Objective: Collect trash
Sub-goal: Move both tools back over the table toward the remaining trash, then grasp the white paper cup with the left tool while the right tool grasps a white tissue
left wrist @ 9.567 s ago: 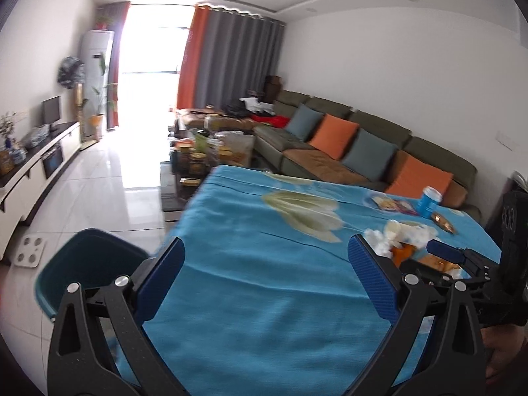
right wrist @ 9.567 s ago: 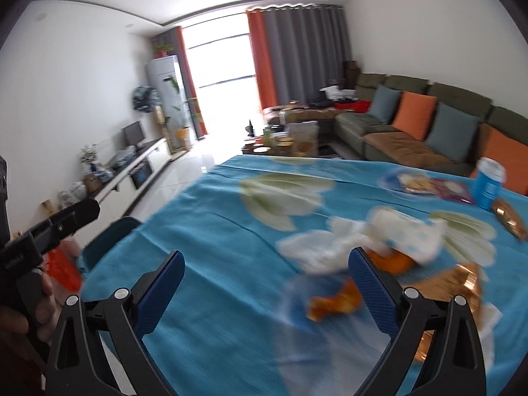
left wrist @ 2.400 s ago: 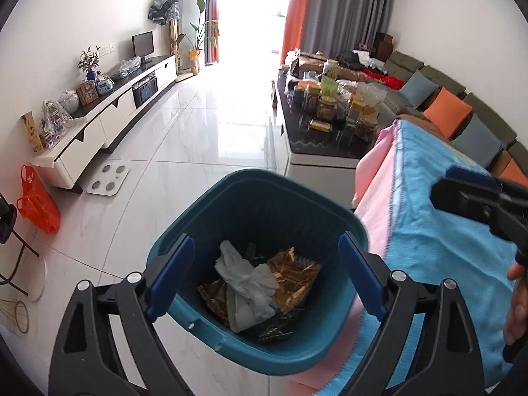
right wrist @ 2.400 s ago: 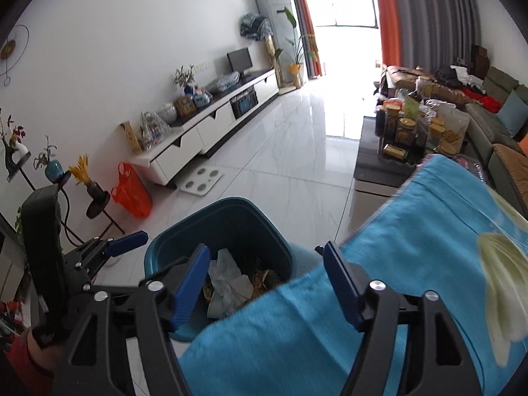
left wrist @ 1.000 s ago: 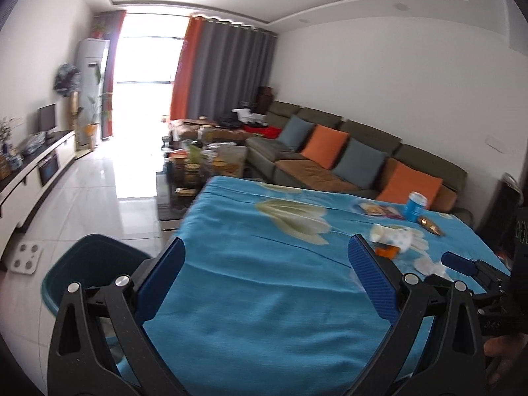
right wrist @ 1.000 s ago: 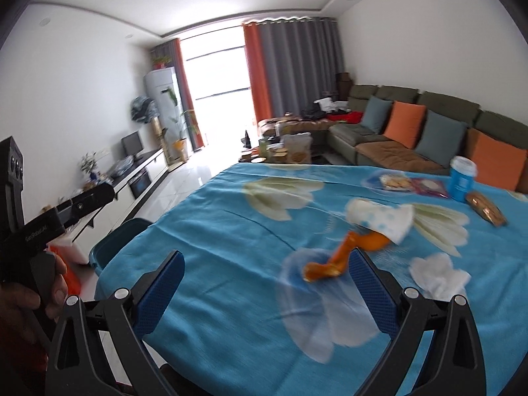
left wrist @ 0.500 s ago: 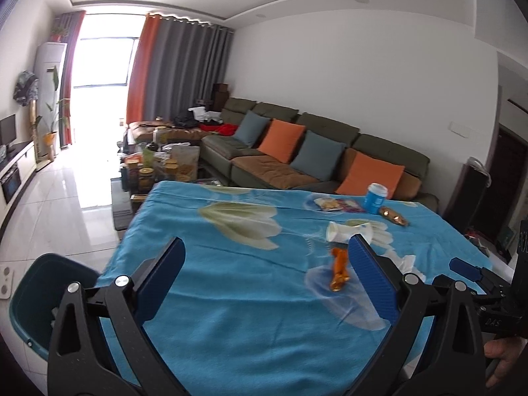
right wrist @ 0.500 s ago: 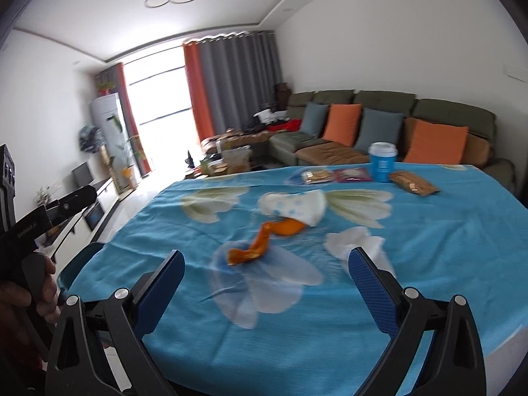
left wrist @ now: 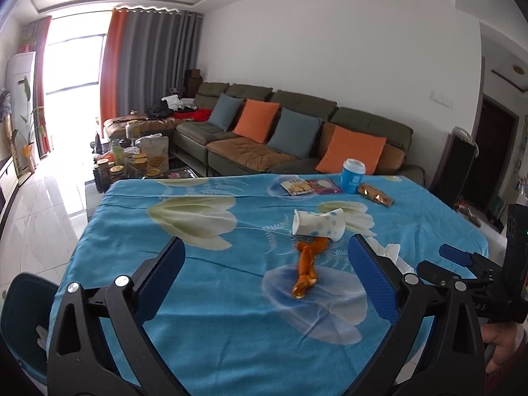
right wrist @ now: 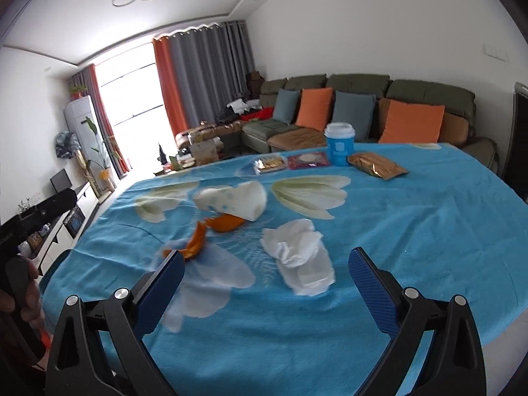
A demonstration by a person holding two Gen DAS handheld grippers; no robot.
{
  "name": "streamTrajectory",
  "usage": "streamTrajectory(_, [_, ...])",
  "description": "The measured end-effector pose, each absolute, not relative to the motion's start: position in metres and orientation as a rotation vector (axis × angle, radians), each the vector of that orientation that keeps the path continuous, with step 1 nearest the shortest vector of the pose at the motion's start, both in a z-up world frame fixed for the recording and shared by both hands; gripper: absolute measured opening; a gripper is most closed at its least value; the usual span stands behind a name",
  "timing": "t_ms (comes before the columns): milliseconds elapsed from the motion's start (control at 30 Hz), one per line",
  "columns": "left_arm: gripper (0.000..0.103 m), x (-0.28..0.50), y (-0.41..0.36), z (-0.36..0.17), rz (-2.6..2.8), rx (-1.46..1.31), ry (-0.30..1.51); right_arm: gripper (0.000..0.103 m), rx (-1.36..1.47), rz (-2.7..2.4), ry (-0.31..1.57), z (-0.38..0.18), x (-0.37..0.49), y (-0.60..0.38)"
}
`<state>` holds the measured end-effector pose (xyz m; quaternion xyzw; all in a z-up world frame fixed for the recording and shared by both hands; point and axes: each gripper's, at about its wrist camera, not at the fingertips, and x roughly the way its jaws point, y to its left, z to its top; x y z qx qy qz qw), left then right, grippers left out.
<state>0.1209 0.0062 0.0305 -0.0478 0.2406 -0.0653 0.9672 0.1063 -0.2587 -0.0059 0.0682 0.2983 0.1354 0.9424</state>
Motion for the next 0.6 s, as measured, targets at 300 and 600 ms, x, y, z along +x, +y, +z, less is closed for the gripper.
streamTrajectory(300, [0.097,0.183,-0.041,0.019,-0.203,-0.038,0.567,0.096,0.153,0.274,0.672,-0.019,0.140,-0.269])
streamTrajectory(600, [0.097,0.229,-0.071,-0.006,-0.250,0.005,0.657,0.093,0.147,0.289,0.727,-0.033,0.163,-0.267])
